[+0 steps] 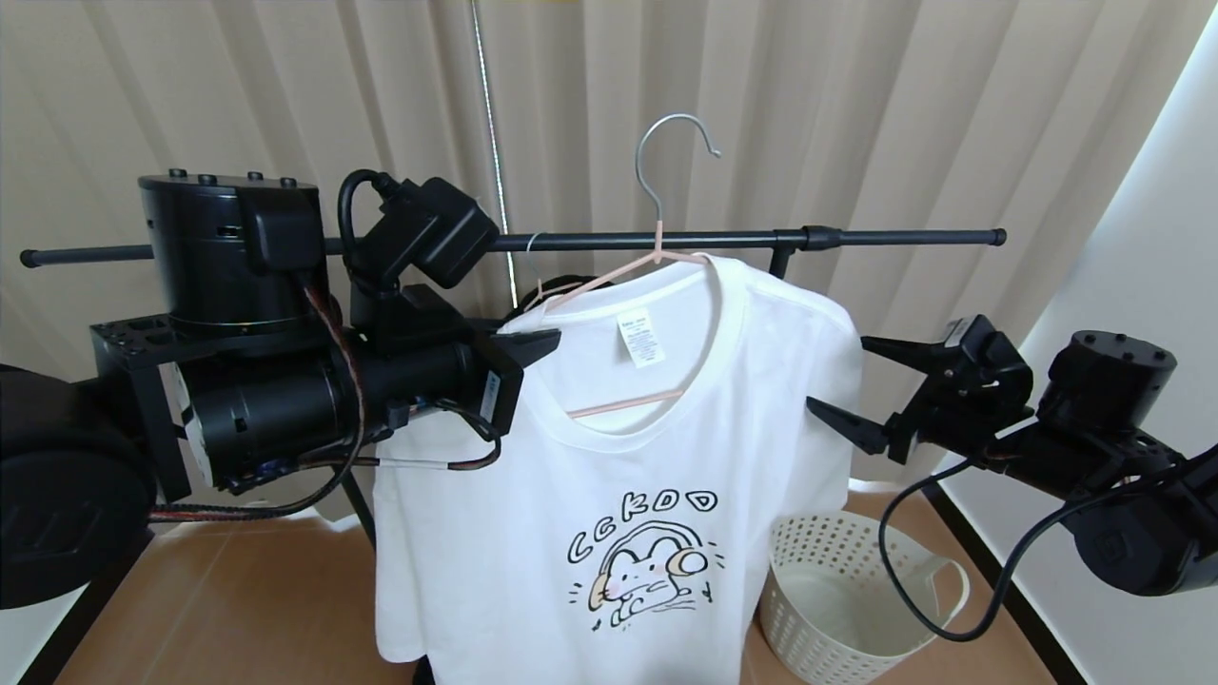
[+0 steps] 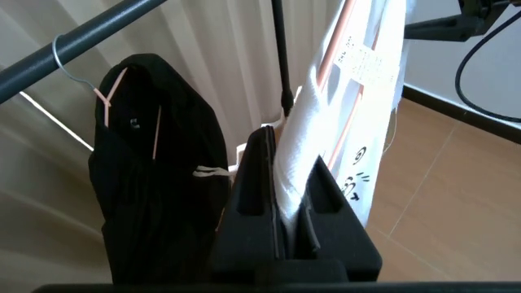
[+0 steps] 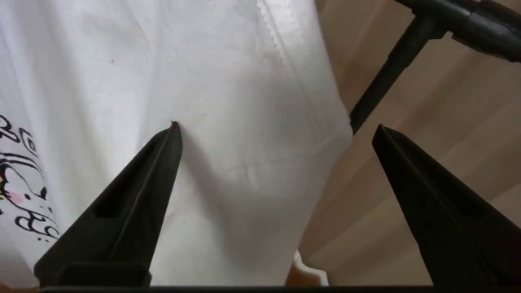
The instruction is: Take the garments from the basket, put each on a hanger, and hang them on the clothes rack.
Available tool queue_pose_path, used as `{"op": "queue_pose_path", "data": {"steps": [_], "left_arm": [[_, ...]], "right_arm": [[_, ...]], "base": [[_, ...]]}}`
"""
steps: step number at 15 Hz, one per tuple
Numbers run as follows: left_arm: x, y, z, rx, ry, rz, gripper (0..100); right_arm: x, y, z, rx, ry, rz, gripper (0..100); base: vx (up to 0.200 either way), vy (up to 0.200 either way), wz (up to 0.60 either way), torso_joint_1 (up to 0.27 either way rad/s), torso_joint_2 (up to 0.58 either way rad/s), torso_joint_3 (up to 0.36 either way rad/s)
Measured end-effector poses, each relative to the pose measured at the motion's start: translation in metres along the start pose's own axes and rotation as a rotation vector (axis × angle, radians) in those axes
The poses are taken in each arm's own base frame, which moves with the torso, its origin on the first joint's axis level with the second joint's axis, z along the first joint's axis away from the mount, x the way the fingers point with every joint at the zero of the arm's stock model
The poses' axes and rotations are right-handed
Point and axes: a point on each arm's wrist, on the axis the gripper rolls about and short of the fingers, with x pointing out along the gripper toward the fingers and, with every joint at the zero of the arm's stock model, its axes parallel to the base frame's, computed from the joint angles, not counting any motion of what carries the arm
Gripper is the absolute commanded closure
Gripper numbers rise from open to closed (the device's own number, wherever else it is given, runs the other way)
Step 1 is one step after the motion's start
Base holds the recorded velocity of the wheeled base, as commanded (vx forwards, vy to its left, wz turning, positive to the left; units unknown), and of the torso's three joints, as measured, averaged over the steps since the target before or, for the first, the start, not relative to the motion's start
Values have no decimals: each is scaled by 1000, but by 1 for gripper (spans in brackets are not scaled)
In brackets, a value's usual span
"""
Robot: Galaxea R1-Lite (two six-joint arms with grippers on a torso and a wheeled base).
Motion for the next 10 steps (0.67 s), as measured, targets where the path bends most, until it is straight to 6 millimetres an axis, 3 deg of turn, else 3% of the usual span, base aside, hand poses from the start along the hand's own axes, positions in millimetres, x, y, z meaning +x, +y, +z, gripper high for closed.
{"op": "queue_pose_path", "data": {"steps": [5,6,10], "left_arm": [[-3,0,0,-2,-2,0,100],[-4,-1,-1,-3,1,0,100],[-5,-1,-3,-5,8,0,100]], "right_arm": [[4,2,-8,9,17,11,0],[5,2,-9,10,19,13,100],[6,1,-9,11,16,12,100]], "base": [[0,0,0,0,0,0],[0,0,0,0,0,0],[0,0,0,0,0,0]]}}
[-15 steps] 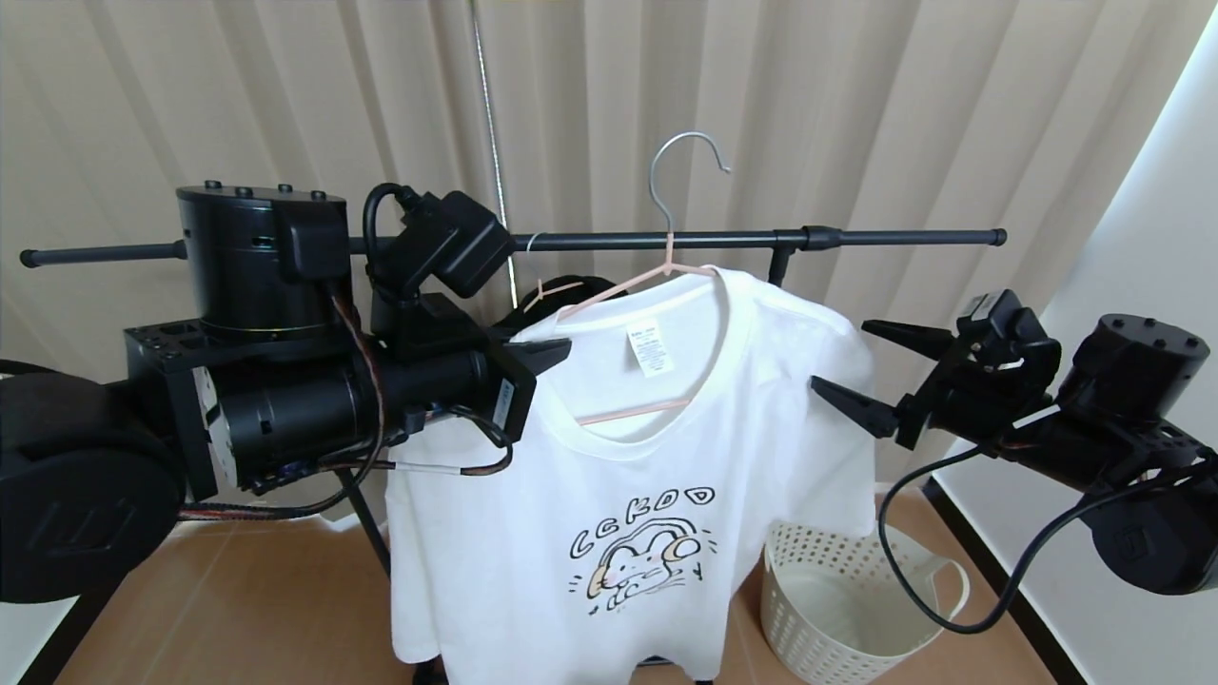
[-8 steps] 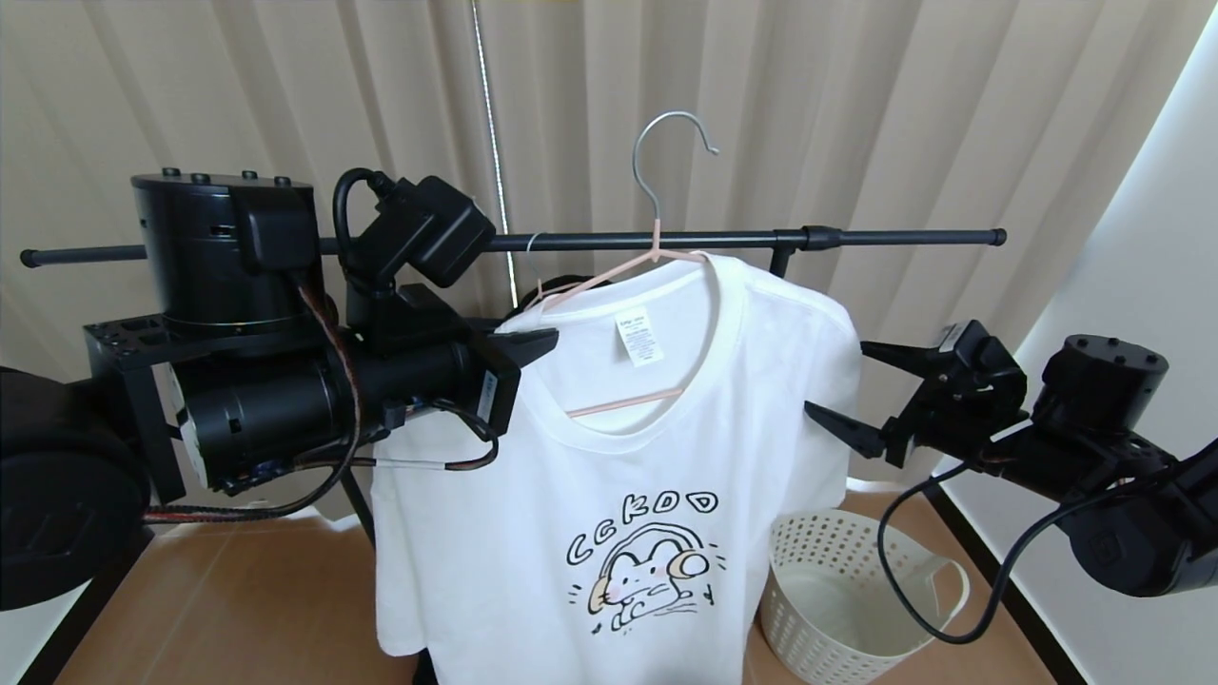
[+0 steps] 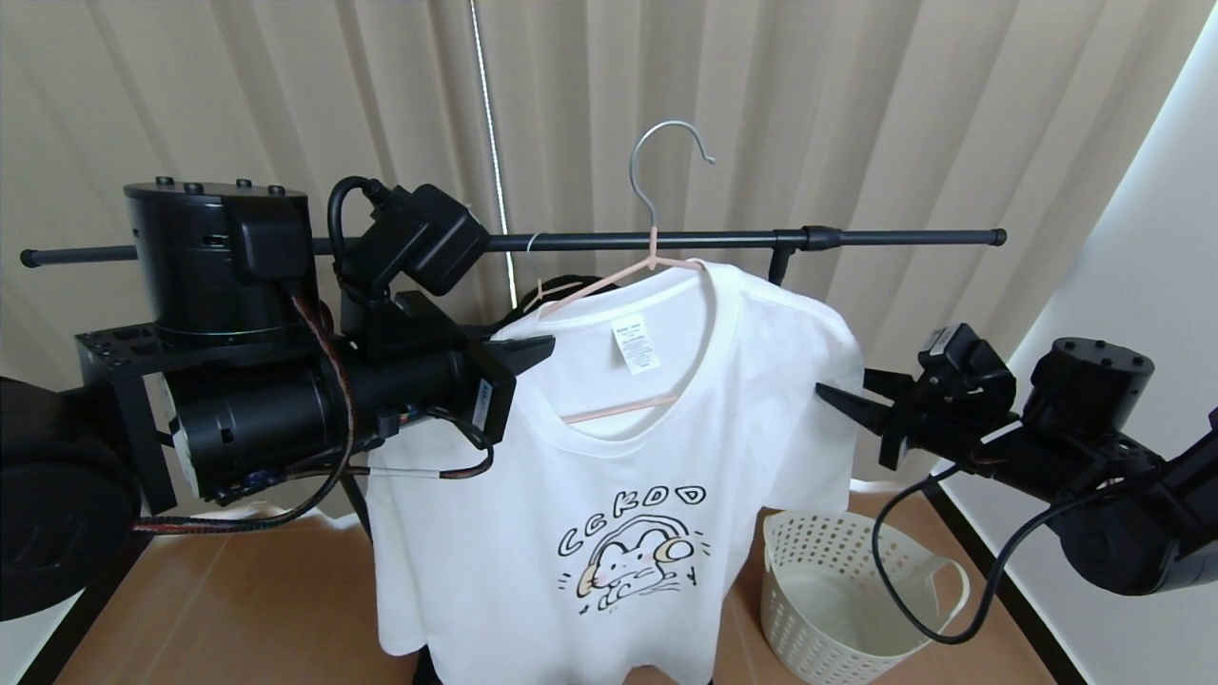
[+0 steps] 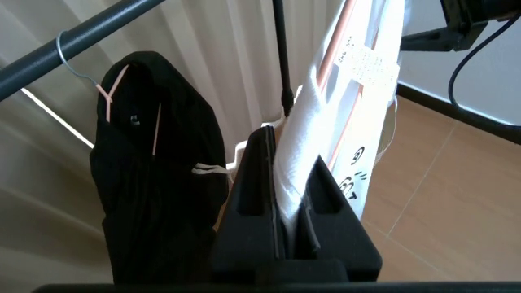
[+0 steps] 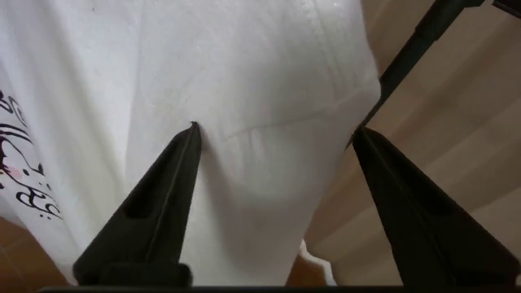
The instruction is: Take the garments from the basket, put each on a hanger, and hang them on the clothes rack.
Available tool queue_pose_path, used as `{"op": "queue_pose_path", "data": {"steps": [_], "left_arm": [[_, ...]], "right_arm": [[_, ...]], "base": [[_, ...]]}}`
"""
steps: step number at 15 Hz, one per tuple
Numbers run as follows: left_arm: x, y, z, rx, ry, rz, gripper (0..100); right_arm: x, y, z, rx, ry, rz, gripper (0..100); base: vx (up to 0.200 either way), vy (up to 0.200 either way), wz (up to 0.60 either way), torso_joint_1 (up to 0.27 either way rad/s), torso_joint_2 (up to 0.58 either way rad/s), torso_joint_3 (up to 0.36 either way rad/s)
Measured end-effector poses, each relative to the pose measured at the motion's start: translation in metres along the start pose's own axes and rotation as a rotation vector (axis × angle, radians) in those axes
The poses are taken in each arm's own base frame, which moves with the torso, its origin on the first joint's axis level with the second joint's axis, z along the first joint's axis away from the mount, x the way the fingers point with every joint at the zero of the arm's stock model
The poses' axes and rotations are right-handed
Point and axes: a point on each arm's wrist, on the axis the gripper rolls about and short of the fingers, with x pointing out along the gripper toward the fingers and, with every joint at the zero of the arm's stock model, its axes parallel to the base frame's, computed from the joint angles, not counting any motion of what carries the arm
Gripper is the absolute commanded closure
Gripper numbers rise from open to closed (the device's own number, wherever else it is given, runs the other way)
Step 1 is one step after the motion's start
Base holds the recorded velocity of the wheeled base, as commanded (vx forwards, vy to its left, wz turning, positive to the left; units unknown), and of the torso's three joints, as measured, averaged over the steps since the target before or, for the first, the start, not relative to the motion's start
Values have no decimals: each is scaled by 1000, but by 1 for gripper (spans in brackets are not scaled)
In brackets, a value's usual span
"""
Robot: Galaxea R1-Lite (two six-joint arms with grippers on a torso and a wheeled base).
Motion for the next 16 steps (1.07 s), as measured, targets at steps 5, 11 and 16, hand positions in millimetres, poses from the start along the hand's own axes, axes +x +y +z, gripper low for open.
{"op": "queue_pose_path", "data": {"steps": [5,11,16], "left_arm": [[-2,0,-2,3,-20,10,100],[-11,5,-6,-5,-11,32,100],[-22,11,-8,-8,-13,62,100]], "right_arm": [[-3,-12,2,1,-10,-34,100],[-7,-25,1,16,0,-69,100],[-10,-33,2,19,1,-91,100]], "base": [[0,0,0,0,0,0],[0,0,0,0,0,0],[0,0,0,0,0,0]]}}
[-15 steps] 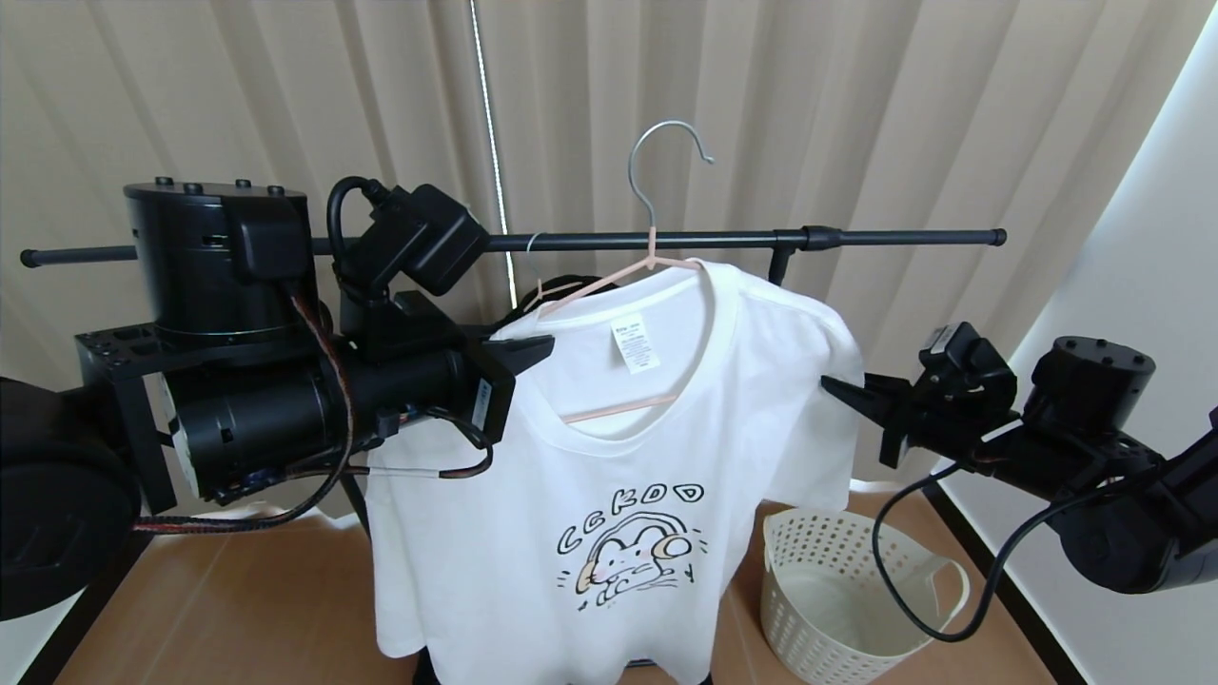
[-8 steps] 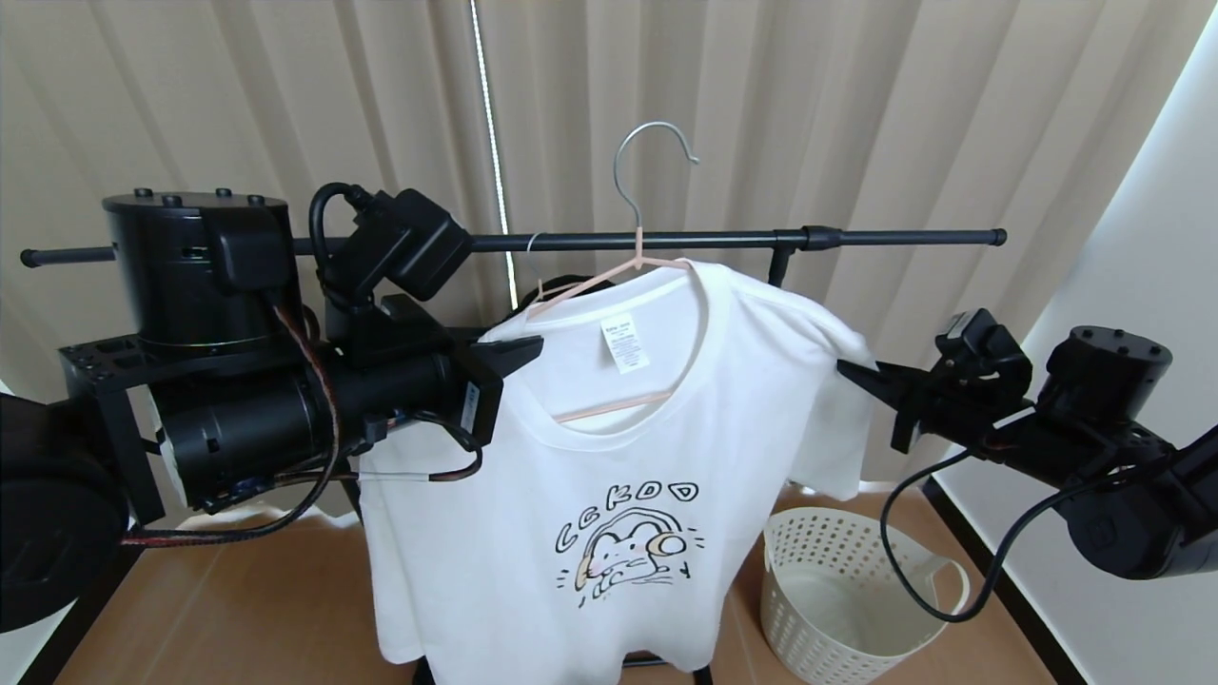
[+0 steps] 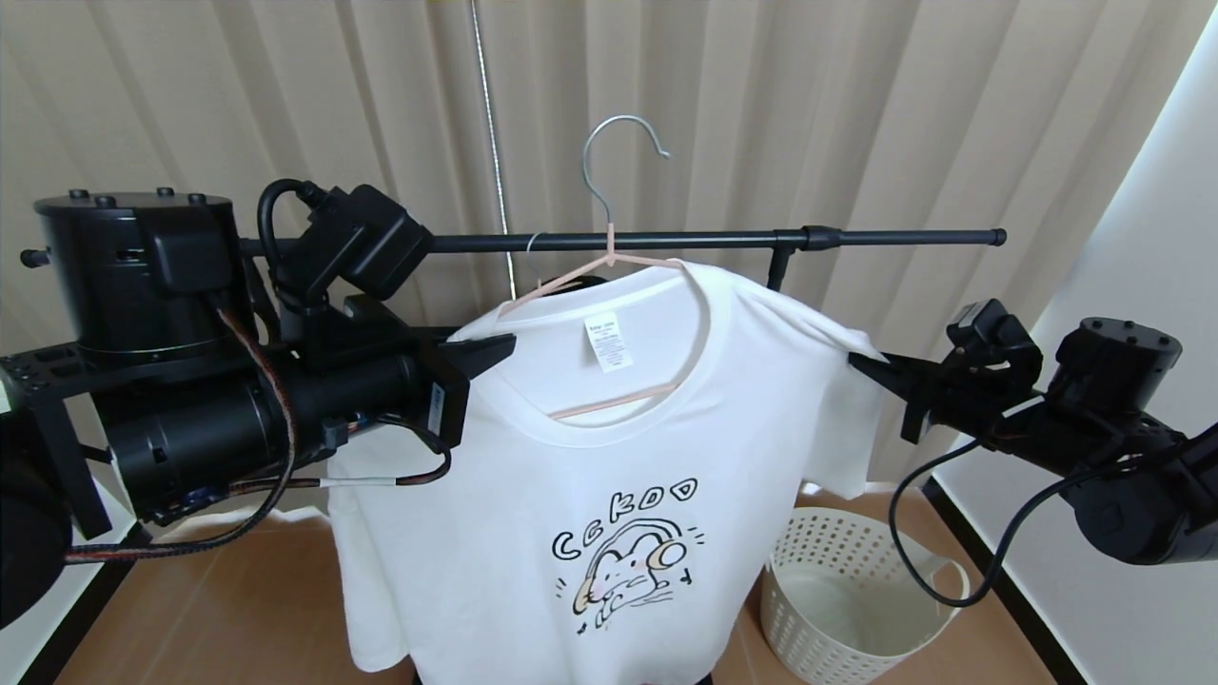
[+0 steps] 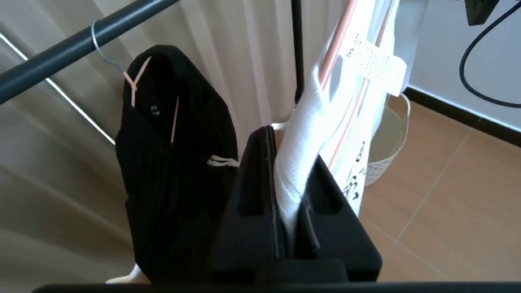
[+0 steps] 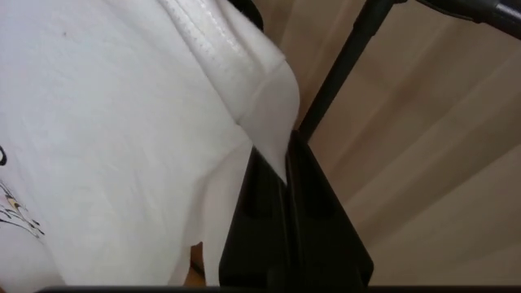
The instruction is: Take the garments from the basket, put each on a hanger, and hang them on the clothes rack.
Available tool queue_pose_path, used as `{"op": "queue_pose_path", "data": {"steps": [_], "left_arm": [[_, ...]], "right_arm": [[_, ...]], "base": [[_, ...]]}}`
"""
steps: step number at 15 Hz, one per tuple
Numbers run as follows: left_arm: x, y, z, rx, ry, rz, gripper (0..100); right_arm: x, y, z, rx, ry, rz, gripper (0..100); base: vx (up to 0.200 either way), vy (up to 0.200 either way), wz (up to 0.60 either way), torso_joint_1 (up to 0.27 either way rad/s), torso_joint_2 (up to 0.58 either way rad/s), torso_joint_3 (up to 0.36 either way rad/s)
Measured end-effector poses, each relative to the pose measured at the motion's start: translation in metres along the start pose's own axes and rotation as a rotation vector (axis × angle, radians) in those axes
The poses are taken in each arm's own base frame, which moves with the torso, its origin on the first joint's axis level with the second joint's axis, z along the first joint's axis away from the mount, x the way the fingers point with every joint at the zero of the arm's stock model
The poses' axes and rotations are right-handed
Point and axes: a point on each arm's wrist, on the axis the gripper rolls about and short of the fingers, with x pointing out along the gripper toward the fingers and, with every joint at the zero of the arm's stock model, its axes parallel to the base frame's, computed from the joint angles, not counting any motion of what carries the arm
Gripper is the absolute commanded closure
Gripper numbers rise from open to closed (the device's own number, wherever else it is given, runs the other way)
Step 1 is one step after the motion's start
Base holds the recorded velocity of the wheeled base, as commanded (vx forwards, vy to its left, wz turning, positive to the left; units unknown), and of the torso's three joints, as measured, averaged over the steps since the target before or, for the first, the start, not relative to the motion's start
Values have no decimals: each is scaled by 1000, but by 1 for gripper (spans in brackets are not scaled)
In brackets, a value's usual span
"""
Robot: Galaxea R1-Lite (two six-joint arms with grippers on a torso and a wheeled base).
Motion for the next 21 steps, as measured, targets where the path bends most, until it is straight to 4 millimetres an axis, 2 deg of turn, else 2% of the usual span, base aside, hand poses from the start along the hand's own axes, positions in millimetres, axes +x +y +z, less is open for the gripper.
{"op": "queue_pose_path", "data": {"steps": [9,13,14,21], "left_arm": [[-9,3,2,-2,-13,18,100],[-9,4,2,-2,-13,21,100],[-9,4,2,-2,-13,22,100],[-9,9,1,-43,-7,52,100]], "right_arm": [[-1,-6,-1,14,16,-12,100],[-6,1,1,18,22,-4,100],[-7,4,3,15,23,1,0],[-12,14,14,-25,-70,113,0]], "base": [[0,0,0,0,0,0],[0,0,0,0,0,0],[0,0,0,0,0,0],[0,0,0,0,0,0]]}}
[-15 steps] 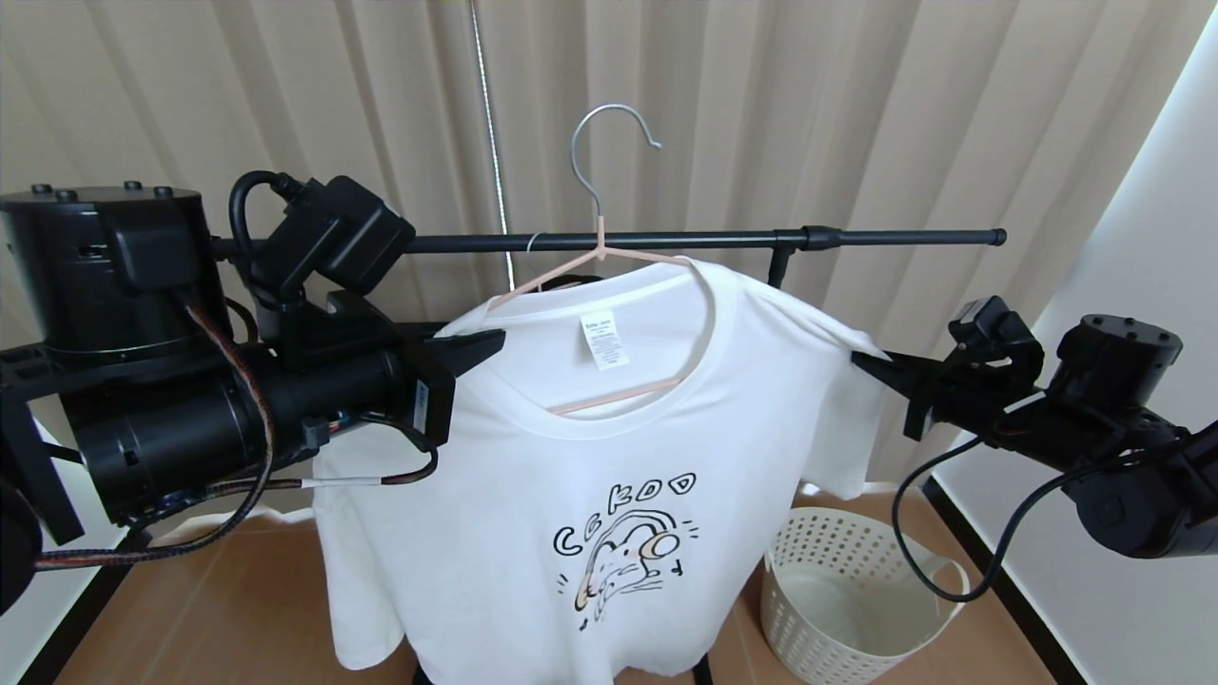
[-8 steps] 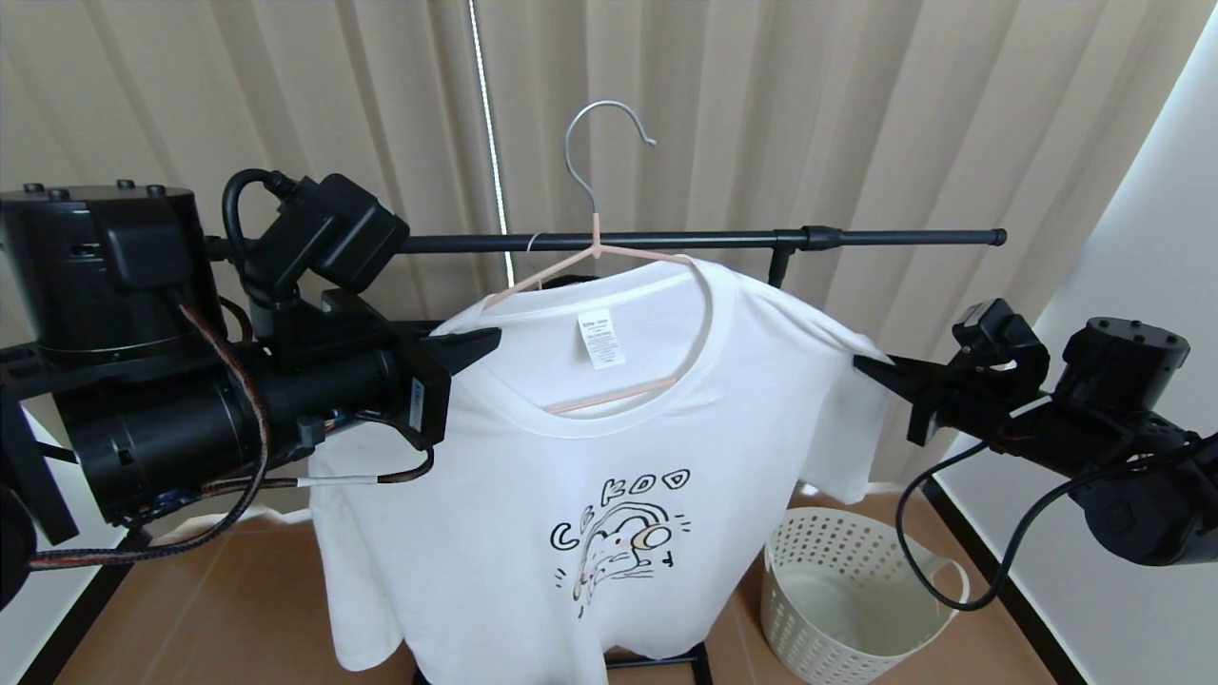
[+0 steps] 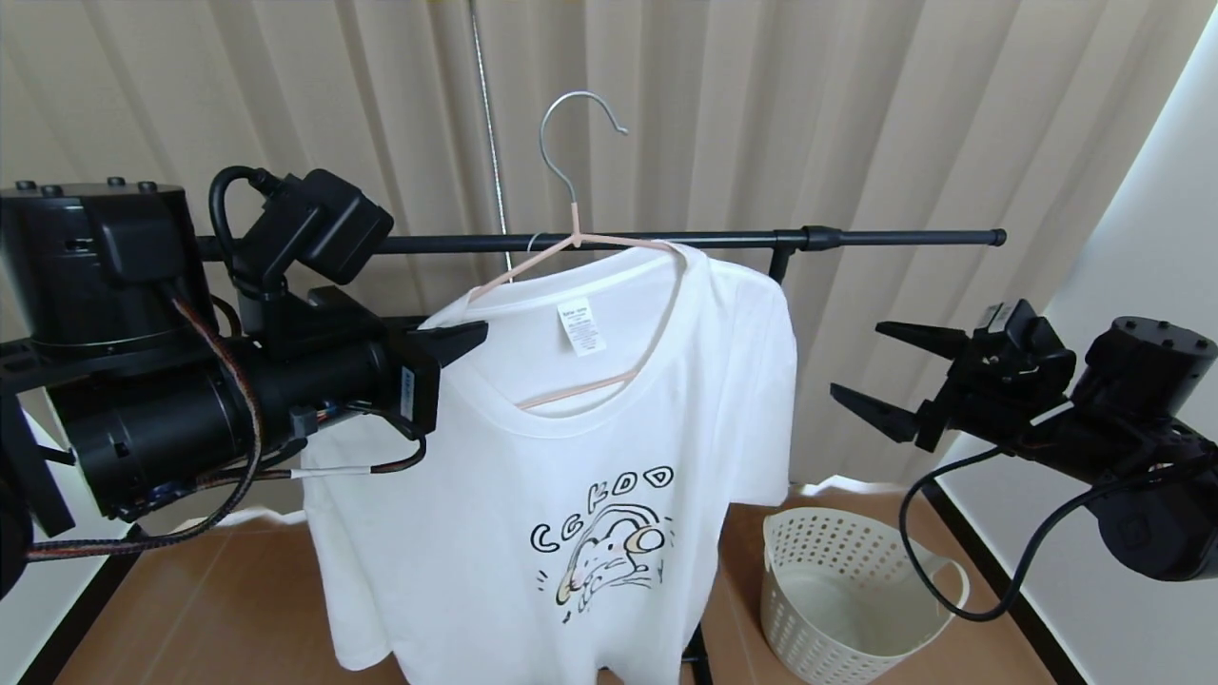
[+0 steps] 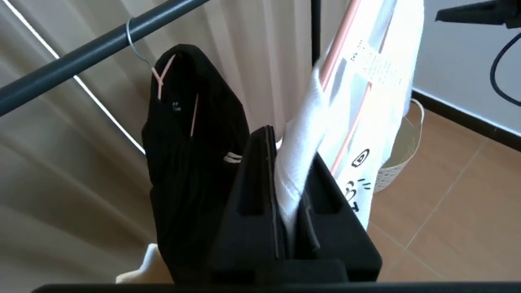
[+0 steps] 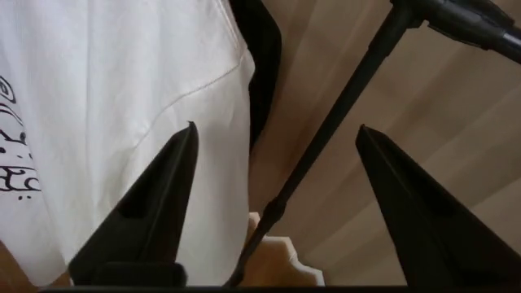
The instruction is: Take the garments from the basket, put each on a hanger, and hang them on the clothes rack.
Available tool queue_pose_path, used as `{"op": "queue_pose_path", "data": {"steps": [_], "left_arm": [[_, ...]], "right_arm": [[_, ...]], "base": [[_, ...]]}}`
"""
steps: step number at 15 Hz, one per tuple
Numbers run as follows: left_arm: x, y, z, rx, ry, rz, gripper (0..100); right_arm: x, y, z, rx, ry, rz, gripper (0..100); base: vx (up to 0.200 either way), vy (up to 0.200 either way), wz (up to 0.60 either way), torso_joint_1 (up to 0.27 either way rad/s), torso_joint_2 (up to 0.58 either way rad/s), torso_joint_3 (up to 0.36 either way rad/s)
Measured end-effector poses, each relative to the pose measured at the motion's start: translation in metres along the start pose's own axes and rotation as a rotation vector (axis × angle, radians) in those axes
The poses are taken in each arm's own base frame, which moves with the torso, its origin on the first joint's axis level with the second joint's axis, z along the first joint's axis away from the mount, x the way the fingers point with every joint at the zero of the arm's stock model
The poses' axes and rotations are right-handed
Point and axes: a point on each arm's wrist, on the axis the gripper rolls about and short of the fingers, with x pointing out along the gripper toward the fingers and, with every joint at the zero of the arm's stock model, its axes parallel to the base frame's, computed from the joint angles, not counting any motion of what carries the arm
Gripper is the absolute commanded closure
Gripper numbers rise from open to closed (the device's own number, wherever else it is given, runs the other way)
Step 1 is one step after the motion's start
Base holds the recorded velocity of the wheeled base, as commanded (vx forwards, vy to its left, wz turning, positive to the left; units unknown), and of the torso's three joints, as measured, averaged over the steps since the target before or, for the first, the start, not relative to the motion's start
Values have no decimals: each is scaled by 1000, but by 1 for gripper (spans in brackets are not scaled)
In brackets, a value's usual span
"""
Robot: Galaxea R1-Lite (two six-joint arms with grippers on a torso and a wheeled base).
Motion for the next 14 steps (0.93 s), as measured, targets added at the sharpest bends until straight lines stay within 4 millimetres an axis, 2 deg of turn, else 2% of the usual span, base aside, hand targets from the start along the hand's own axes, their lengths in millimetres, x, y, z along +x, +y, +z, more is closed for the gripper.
{"op": "queue_pose_path", "data": {"steps": [3,8,11,14], "left_arm": [[2,1,-1,-11,15,37,100],[14,-2,-12,-85,66,52,100],[24,-2,-18,-94,99,84,100],[36,-9,-21,-148,118,85,100]], "right_arm": [[4,11,11,72,-19,19,0],[16,39,49,208,-80,-38,0],[26,50,60,263,-60,-89,0],[37,53,71,335,-23,-151,0]], "base": [[0,0,0,0,0,0],[0,0,0,0,0,0],[0,0,0,0,0,0],[0,0,0,0,0,0]]}}
